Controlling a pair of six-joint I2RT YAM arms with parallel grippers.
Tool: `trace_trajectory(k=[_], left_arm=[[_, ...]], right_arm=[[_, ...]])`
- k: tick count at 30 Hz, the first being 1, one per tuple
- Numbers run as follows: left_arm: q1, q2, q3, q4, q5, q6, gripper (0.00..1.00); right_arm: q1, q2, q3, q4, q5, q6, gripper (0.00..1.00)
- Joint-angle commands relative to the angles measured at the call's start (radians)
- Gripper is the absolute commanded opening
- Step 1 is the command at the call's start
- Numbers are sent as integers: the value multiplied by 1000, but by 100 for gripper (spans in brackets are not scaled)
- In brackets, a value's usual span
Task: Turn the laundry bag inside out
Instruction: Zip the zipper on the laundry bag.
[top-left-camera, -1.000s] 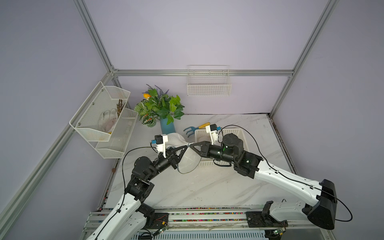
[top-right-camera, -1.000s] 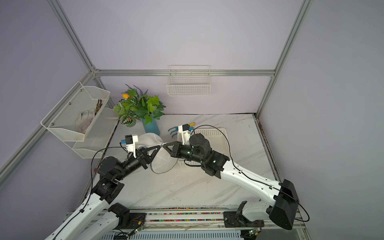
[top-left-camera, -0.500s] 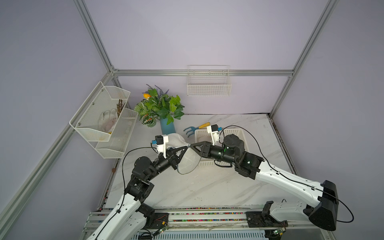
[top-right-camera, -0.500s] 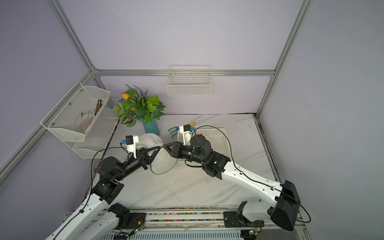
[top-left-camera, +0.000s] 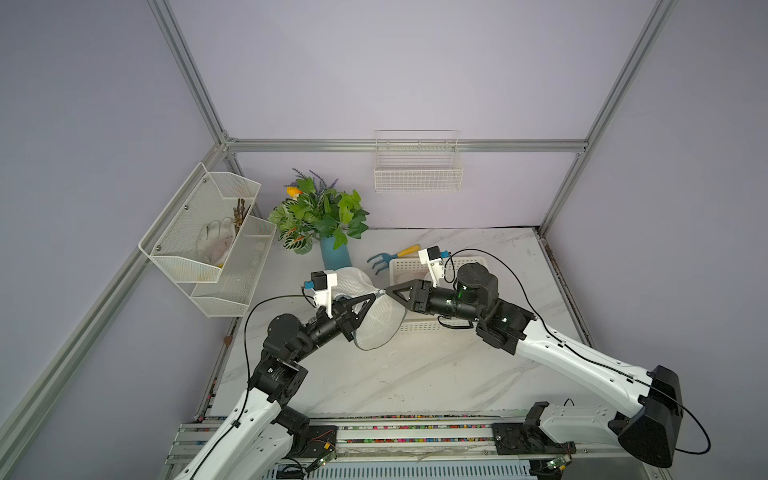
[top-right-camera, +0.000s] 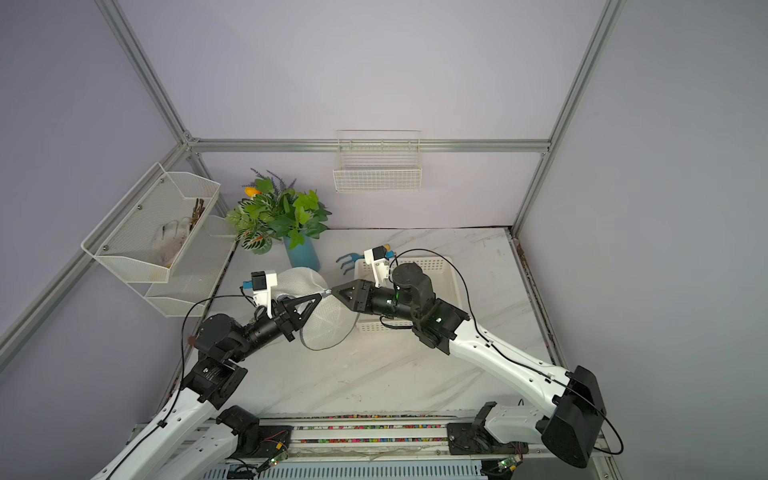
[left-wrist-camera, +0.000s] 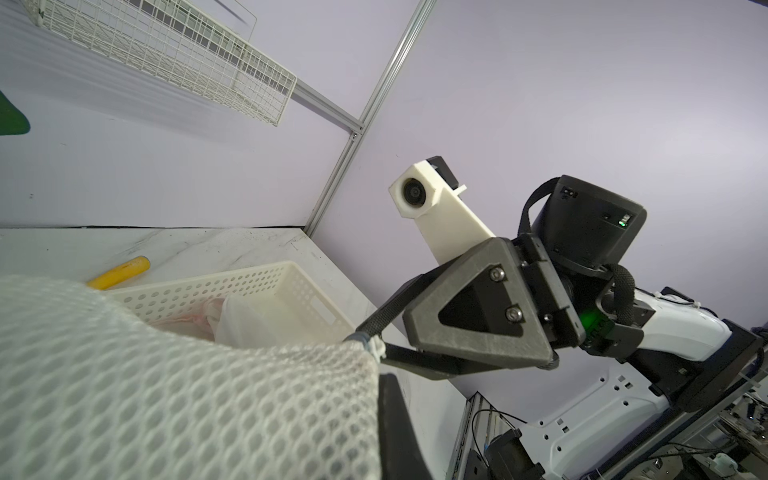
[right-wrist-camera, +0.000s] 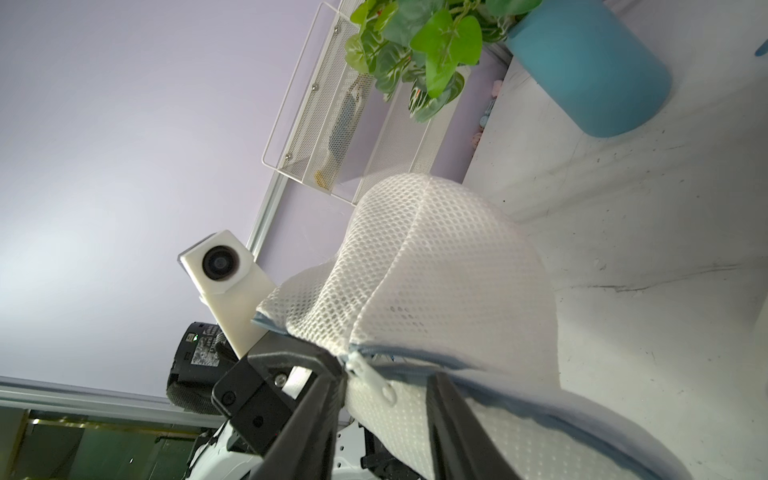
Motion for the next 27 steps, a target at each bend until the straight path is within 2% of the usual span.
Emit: trace_trajectory(k=[1, 10, 27], left_arm=[[3, -3, 38, 43, 16, 26, 0], [3, 3, 38, 45, 25, 20, 0], [3, -7, 37, 24, 50, 37, 0]], right_arm=[[2, 22, 25, 28, -71, 12, 40], [4, 34, 24, 68, -90, 32, 33], [2, 34, 17, 63, -2, 35, 16]])
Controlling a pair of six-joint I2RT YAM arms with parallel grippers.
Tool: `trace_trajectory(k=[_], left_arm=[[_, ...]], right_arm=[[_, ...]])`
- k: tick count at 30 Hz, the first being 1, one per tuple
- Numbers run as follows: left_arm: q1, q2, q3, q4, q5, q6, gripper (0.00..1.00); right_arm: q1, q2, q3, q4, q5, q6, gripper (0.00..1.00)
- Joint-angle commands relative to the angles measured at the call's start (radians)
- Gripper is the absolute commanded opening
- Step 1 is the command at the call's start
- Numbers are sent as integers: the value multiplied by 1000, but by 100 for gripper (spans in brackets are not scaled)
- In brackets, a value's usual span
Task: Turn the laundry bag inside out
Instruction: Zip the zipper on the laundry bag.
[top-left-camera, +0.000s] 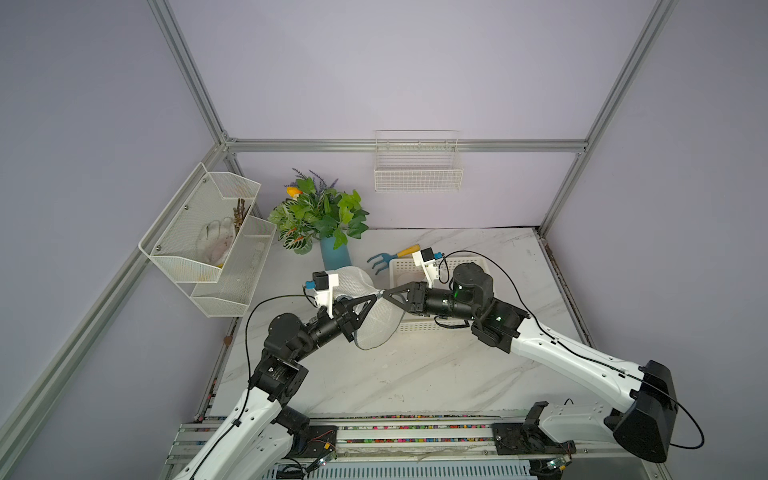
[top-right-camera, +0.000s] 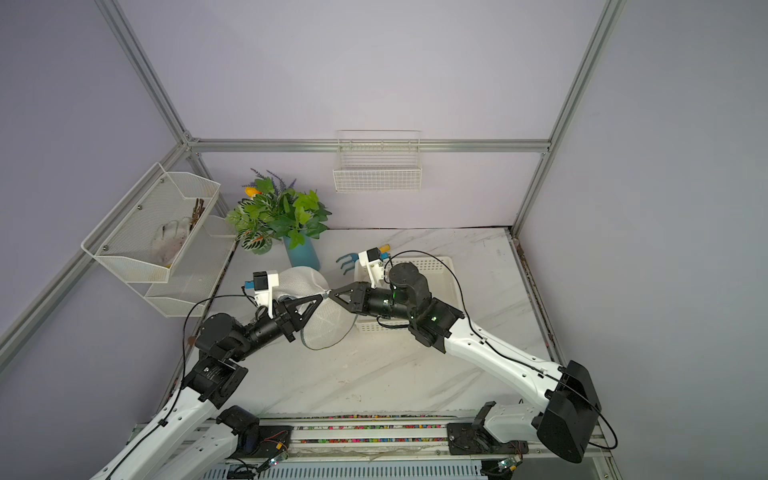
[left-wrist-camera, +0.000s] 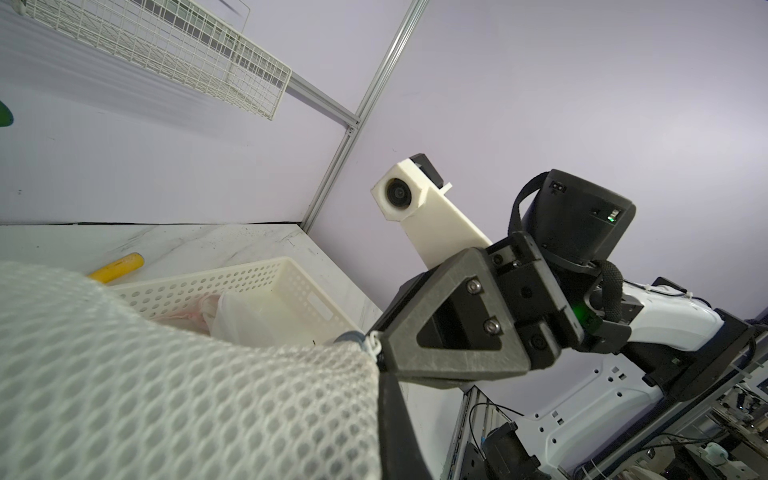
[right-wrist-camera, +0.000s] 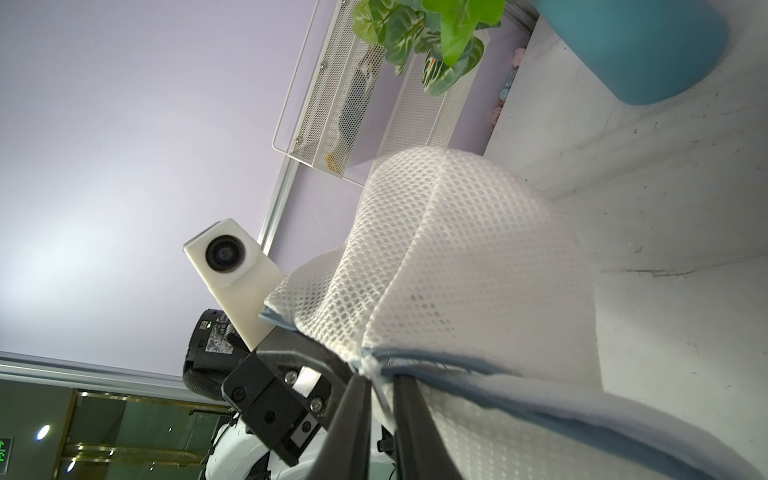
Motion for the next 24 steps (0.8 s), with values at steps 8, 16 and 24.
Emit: trace_trajectory(k=[8, 16, 24], left_arm=[[3, -19, 35, 14, 24, 41, 0], [3, -25, 34, 10, 17, 44, 0], [3, -64, 23, -15, -35, 49, 0]], right_arm=[[2, -17, -9, 9, 108, -9, 1], [-4, -45, -27, -32, 172, -16, 0], [-35, -91, -75, -91, 233, -16, 0]])
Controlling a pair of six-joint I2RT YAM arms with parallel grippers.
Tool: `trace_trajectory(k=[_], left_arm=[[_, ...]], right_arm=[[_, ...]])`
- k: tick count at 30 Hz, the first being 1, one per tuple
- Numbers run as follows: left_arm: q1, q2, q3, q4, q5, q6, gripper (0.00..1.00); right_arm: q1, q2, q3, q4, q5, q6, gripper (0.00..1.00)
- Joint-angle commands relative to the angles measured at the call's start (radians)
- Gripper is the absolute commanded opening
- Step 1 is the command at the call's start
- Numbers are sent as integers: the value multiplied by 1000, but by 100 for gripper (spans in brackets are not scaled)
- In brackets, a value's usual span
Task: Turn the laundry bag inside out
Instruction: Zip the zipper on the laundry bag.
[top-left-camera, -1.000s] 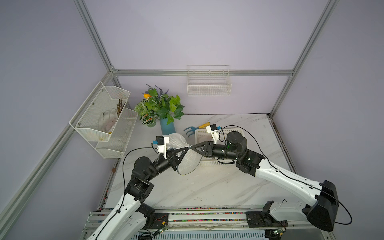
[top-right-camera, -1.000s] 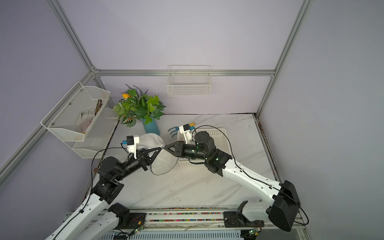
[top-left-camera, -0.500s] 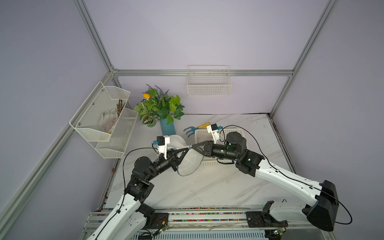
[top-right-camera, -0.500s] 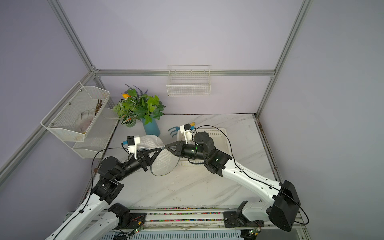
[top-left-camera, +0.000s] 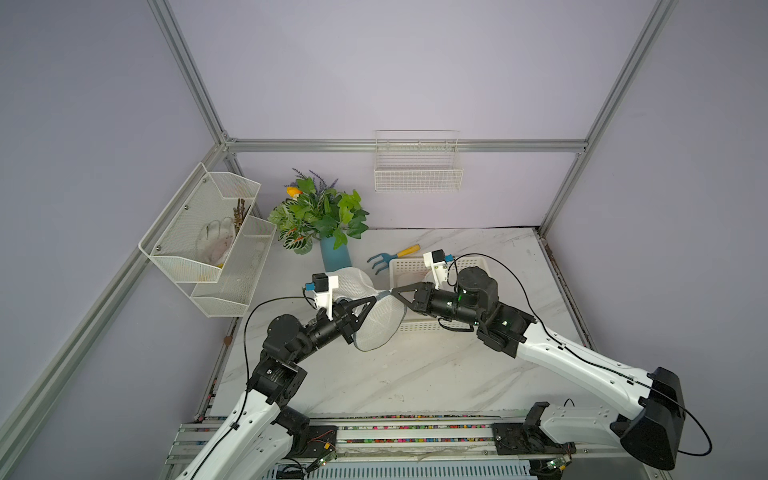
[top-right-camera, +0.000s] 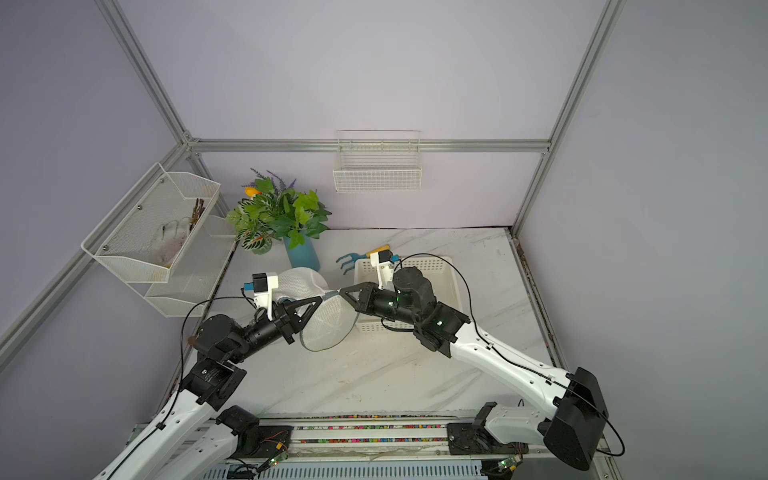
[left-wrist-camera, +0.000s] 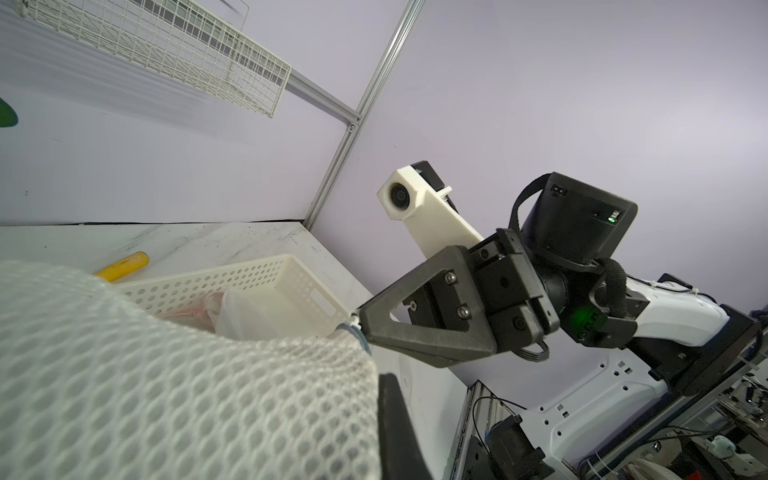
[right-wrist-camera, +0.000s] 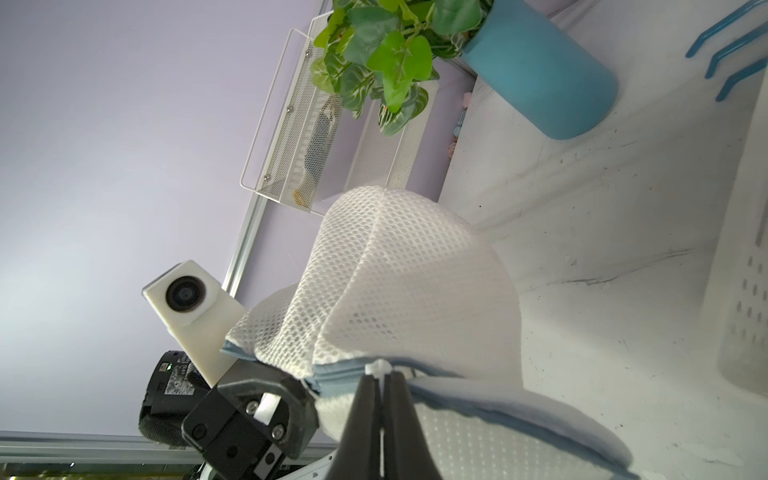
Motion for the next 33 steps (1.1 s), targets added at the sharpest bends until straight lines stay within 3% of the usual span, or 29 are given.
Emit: trace_trajectory(k=[1, 9, 13, 14, 18, 24, 29, 33], left_arm=[[3, -42, 19, 23, -39, 25, 0], [4, -81, -15, 36, -110, 8, 0], [3, -96, -43, -2, -148, 4, 55], [4, -102, -50, -29, -158, 9, 64], [3, -129, -76, -190, -252, 27, 79], [3, -154, -34, -472, -366, 74, 86], [3, -179, -13, -581, -332, 107, 86], [3, -192, 16, -624, -251, 185, 78]], right_arm=[[-25, -35, -32, -56, 83, -16, 0], [-28, 18, -16, -91, 45, -38, 0], [-28, 50, 27, -79, 30, -45, 0], [-28, 59, 41, -77, 34, -52, 0], [-28, 90, 88, -81, 40, -88, 0], [-35, 161, 171, -137, 60, -204, 0], [-58, 188, 212, -189, 88, -293, 0], [-69, 191, 231, -225, 71, -363, 0]])
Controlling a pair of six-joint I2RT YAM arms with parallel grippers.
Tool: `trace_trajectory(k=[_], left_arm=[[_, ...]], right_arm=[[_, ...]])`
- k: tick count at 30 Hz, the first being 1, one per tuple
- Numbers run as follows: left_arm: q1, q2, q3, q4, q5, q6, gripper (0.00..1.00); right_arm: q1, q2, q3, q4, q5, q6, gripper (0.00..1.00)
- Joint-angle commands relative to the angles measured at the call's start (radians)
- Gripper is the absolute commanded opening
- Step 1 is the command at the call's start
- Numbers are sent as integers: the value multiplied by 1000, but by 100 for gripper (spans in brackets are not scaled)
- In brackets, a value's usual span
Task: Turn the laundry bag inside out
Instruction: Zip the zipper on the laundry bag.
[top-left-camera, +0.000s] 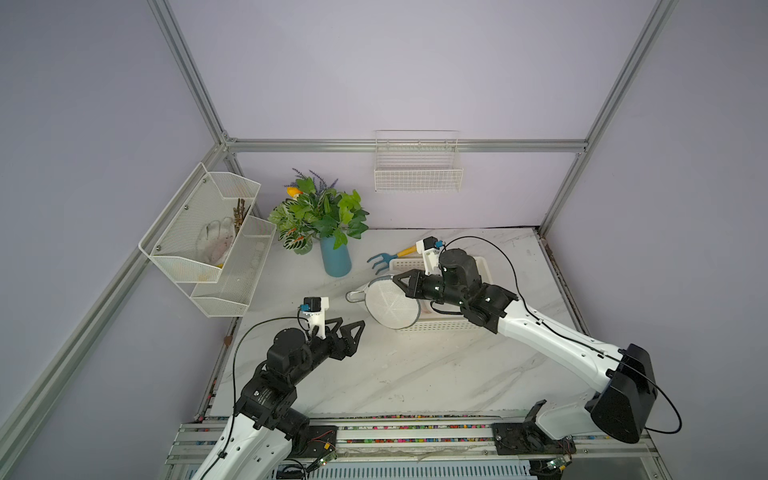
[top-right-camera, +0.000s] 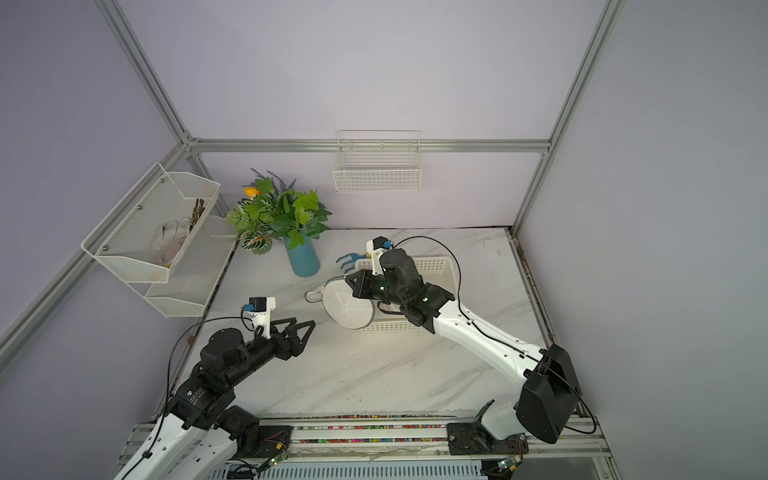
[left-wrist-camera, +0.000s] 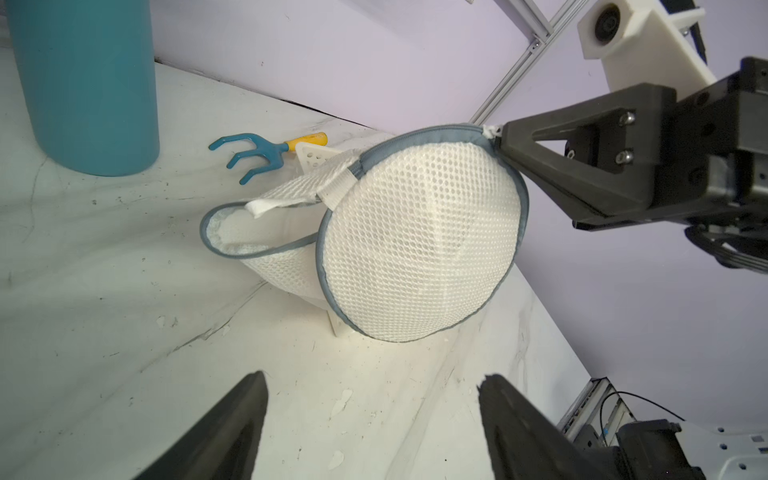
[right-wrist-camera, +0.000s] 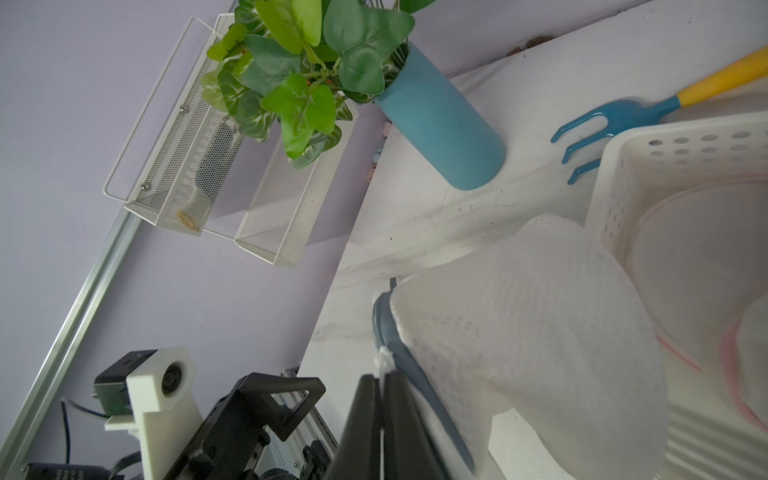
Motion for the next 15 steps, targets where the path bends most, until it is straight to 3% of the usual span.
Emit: trace_trajectory(k=[1, 6, 11, 15], left_arm=[[3, -11, 80, -70, 62, 120, 75], [3, 51, 270, -224, 56, 416, 69], [3, 203, 488, -409, 119, 714, 78], [3, 287, 559, -468, 228, 816, 84]], right_arm=[[-7, -3, 39, -51, -9, -121, 0], [-7, -13, 41, -60, -160, -274, 0], [2, -30, 52, -59, -332, -401, 0], [18, -51, 43, -28, -374, -468, 0]])
